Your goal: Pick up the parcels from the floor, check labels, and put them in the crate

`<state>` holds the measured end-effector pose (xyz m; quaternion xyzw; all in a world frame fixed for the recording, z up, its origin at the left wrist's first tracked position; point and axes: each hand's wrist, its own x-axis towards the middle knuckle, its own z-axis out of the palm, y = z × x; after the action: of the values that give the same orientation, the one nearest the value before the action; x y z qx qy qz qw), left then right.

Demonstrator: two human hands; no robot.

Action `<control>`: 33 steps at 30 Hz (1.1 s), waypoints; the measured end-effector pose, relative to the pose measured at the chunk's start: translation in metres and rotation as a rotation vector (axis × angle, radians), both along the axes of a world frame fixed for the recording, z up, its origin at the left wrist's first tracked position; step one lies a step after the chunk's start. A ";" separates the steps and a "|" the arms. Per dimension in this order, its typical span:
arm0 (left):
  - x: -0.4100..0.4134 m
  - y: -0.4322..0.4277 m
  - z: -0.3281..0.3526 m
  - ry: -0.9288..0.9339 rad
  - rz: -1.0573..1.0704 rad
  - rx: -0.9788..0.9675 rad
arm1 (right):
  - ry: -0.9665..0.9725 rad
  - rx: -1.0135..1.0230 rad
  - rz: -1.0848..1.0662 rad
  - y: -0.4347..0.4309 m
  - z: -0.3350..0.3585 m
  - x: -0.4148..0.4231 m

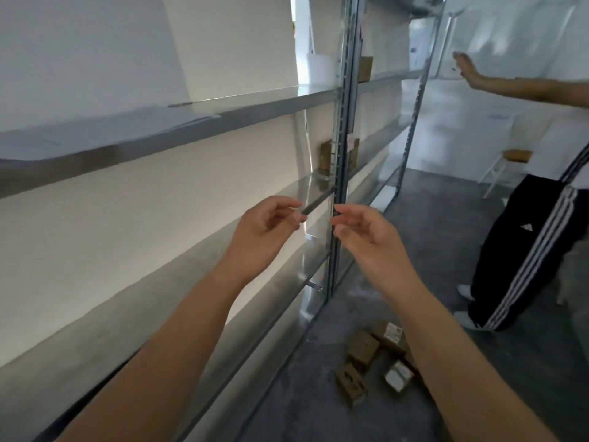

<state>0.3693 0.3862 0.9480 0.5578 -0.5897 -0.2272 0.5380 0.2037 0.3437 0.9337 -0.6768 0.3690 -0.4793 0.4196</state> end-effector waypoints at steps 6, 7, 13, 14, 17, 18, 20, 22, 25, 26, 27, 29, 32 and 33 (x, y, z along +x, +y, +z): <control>0.005 -0.092 0.015 -0.062 -0.242 -0.046 | -0.032 -0.047 -0.264 -0.051 0.016 -0.005; 0.004 -0.104 0.016 -0.029 -0.299 -0.053 | -0.025 -0.052 -0.314 -0.055 0.016 -0.007; -0.014 -0.168 -0.016 0.063 -0.534 -0.030 | 0.063 0.046 -0.576 -0.066 -0.003 -0.040; -0.018 -0.176 -0.022 0.082 -0.549 -0.022 | 0.068 0.068 -0.610 -0.068 -0.005 -0.045; -0.031 -0.198 -0.036 0.104 -0.609 0.013 | 0.075 0.087 -0.671 -0.081 -0.010 -0.054; -0.036 -0.206 -0.039 0.087 -0.630 0.021 | 0.087 0.084 -0.677 -0.087 -0.012 -0.056; -0.046 -0.223 -0.044 0.046 -0.652 0.022 | 0.118 0.086 -0.670 -0.102 -0.018 -0.063; -0.056 -0.241 -0.048 0.028 -0.645 0.034 | 0.144 0.095 -0.657 -0.120 -0.024 -0.072; -0.075 -0.266 -0.051 0.069 -0.619 0.058 | 0.167 0.104 -0.642 -0.146 -0.029 -0.092; -0.082 -0.273 -0.052 0.106 -0.603 0.072 | 0.172 0.107 -0.639 -0.155 -0.029 -0.099; -0.089 -0.282 -0.052 0.140 -0.587 0.084 | 0.174 0.105 -0.637 -0.165 -0.028 -0.107; -0.105 -0.298 -0.051 0.172 -0.573 0.100 | 0.181 0.106 -0.619 -0.184 -0.025 -0.120; -0.123 -0.324 -0.053 0.179 -0.556 0.095 | 0.185 0.094 -0.581 -0.217 -0.026 -0.136; -0.126 -0.333 -0.058 0.183 -0.542 0.098 | 0.185 0.094 -0.571 -0.228 -0.029 -0.139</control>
<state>0.2433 0.0537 0.8904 0.3825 -0.6546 -0.4403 0.4810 0.0649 0.1154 0.9044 -0.5662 0.6029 -0.4965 0.2633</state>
